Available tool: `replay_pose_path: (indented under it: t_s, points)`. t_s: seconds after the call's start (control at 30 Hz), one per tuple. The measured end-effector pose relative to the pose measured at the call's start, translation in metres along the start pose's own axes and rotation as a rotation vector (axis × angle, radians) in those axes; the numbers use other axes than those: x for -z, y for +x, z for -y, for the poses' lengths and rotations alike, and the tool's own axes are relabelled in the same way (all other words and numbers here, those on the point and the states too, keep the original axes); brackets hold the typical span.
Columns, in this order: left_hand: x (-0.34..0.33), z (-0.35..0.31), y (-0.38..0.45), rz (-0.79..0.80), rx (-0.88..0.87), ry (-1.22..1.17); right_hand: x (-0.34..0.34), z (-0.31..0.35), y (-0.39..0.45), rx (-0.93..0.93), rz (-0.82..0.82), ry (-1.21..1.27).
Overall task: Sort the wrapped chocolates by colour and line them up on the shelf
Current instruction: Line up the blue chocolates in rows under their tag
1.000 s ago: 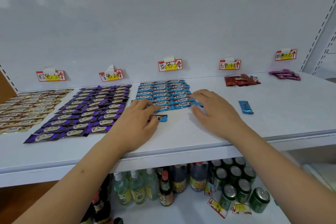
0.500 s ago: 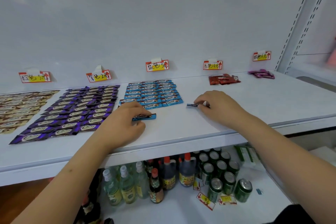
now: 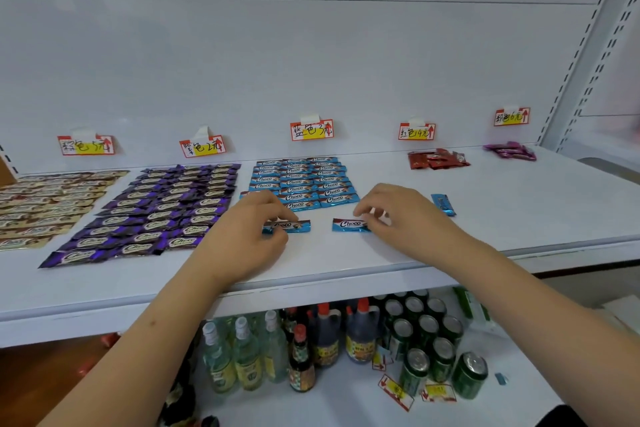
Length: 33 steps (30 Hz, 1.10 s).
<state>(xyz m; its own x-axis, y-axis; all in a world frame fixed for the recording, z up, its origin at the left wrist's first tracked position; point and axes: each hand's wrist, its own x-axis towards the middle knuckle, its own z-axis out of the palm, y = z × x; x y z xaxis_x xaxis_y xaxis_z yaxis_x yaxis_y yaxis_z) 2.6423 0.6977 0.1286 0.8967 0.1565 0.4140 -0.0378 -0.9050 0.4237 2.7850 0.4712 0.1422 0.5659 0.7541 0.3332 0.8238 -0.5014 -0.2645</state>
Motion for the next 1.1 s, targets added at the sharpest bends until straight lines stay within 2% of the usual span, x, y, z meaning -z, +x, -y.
replay_pose_path:
  t_s: [0.13,0.33,0.93,1.03,1.1]
  points:
    - [-0.001,0.003,0.000,0.001,0.020,0.075,-0.010,0.011,-0.007,0.101,0.102,-0.032]
    - [0.014,0.017,-0.013,0.023,0.028,0.213,-0.023,0.035,0.009,0.144,0.137,0.003]
    - [0.014,0.022,-0.020,-0.017,0.003,0.293,-0.034,0.041,0.013,0.088,0.163,0.051]
    - [0.014,0.026,-0.014,-0.130,0.095,0.318,-0.032,0.042,0.013,0.068,0.167,0.064]
    - [0.016,0.031,-0.004,-0.125,0.163,0.314,-0.031,0.043,0.013,0.059,0.179,0.067]
